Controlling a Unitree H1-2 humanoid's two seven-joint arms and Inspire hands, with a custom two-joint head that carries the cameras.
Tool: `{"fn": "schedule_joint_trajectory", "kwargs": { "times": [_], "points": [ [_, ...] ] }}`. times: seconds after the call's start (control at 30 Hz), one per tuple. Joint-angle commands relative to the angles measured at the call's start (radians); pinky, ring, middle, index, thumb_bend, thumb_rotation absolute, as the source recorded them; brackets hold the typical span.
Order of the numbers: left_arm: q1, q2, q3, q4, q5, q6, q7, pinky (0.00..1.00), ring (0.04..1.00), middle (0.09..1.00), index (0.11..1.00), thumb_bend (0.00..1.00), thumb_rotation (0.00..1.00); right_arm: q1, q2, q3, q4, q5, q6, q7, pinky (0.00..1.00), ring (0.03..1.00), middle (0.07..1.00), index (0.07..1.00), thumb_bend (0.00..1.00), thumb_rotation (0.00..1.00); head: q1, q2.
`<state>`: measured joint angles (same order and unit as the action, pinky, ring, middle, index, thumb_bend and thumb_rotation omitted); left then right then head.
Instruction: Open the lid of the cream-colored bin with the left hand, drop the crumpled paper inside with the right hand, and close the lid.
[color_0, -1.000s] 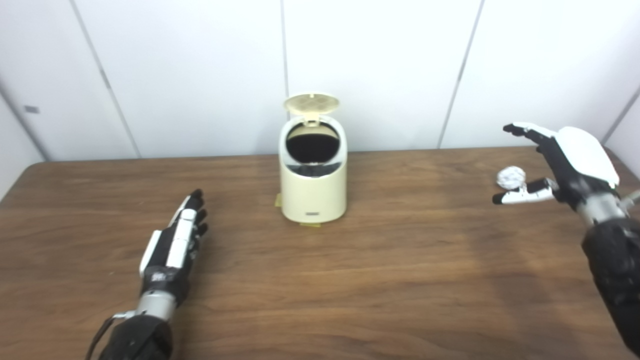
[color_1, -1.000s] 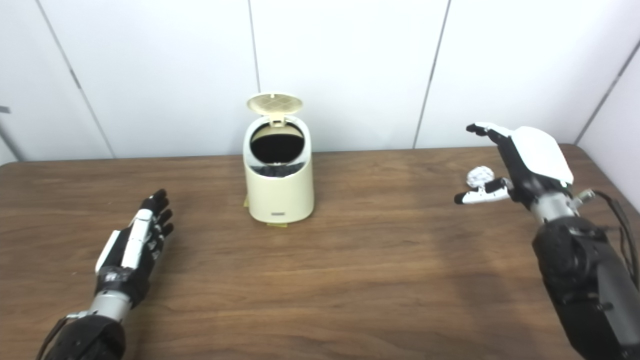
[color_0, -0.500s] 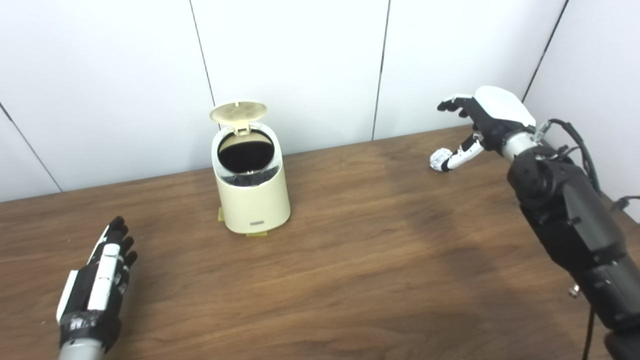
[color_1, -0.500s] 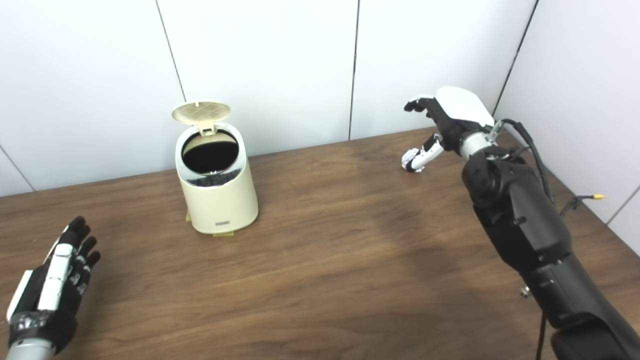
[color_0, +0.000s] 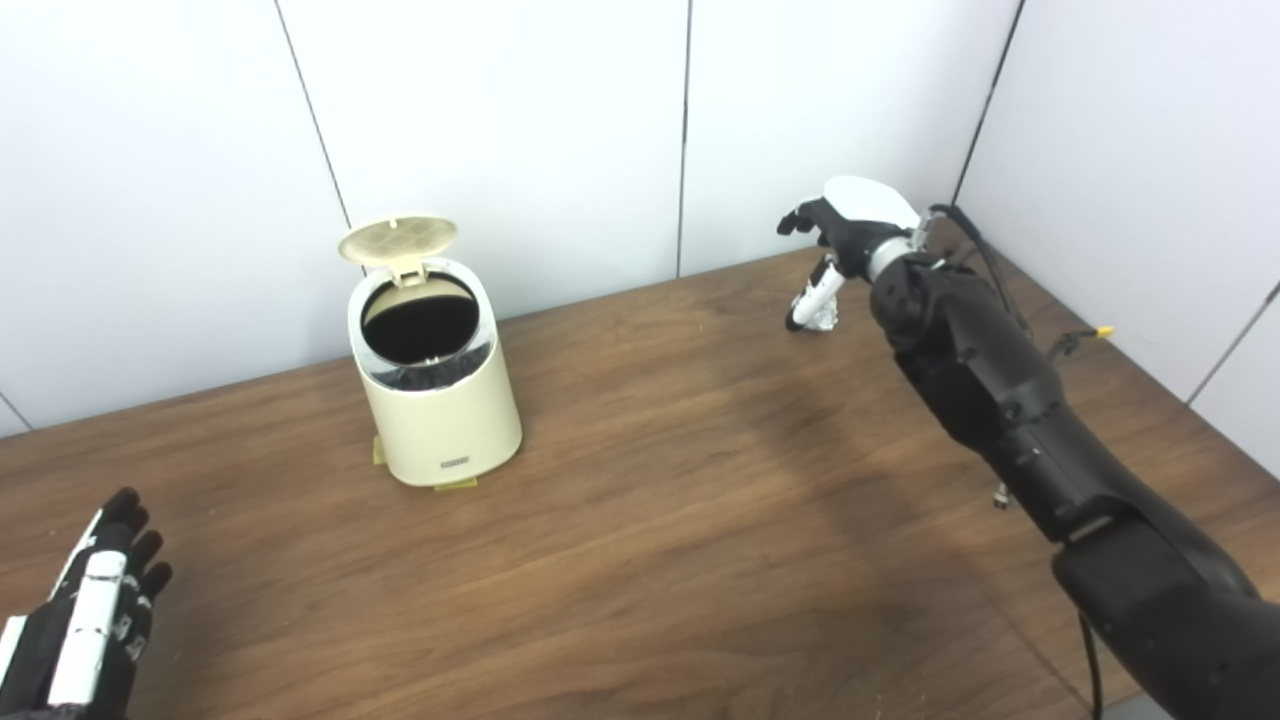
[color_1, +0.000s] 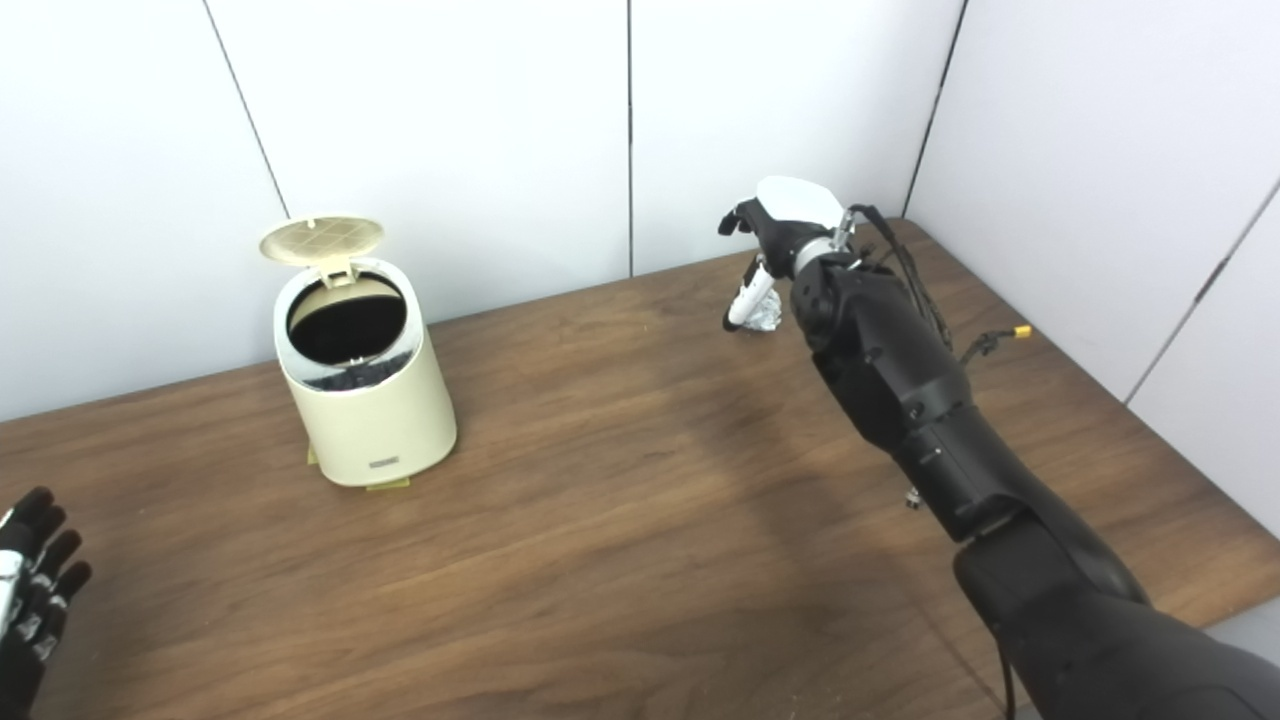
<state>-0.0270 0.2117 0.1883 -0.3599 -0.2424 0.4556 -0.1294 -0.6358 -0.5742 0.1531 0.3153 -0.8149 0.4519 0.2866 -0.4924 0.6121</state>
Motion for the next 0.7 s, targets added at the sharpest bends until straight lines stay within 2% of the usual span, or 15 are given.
{"fn": "schedule_joint_trajectory", "kwargs": {
  "times": [0.0,0.17,0.23,0.33,0.43,0.53,0.67],
  "points": [
    [-0.018,0.021,0.002,-0.043,-0.010,0.002,0.001,0.95,0.986,0.998,1.000,0.53,0.68,-0.071,-0.023,-0.001,0.009,0.000,-0.026,-0.056,0.61,0.737,0.829,0.736,0.87,0.05,0.000,0.002],
    [-0.015,0.033,-0.006,-0.047,-0.003,0.004,-0.001,0.92,0.976,0.995,1.000,0.54,0.67,-0.081,-0.021,0.007,0.055,0.009,-0.040,-0.113,0.60,0.729,0.812,0.723,0.88,0.04,-0.001,0.003],
    [-0.014,0.037,-0.008,-0.047,0.001,0.003,0.000,0.91,0.975,0.992,1.000,0.57,0.67,-0.081,-0.023,0.012,0.064,0.010,-0.045,-0.129,0.63,0.732,0.793,0.714,0.88,0.03,-0.001,0.002],
    [-0.012,0.041,-0.011,-0.051,0.003,0.003,0.001,0.91,0.973,0.987,1.000,0.58,0.68,-0.075,-0.026,0.013,0.064,0.012,-0.038,-0.142,0.65,0.749,0.791,0.706,0.88,0.02,-0.003,0.003],
    [-0.009,0.046,-0.012,-0.049,0.004,0.000,-0.002,0.91,0.970,0.985,1.000,0.60,0.68,-0.063,-0.029,0.009,0.060,0.019,-0.044,-0.168,0.66,0.727,0.762,0.691,0.88,0.00,0.000,0.004],
    [-0.004,0.051,-0.014,-0.045,0.009,-0.007,-0.005,0.89,0.961,0.975,1.000,0.61,0.68,-0.057,-0.036,0.020,0.067,0.010,-0.032,-0.176,0.56,0.664,0.699,0.680,0.87,0.00,0.004,0.006],
    [0.002,0.054,-0.012,-0.051,0.002,-0.008,-0.010,0.88,0.945,0.959,1.000,0.61,0.66,-0.045,-0.039,0.029,0.064,0.008,-0.026,-0.176,0.56,0.652,0.689,0.678,0.87,0.00,0.007,0.007]
  ]
}}
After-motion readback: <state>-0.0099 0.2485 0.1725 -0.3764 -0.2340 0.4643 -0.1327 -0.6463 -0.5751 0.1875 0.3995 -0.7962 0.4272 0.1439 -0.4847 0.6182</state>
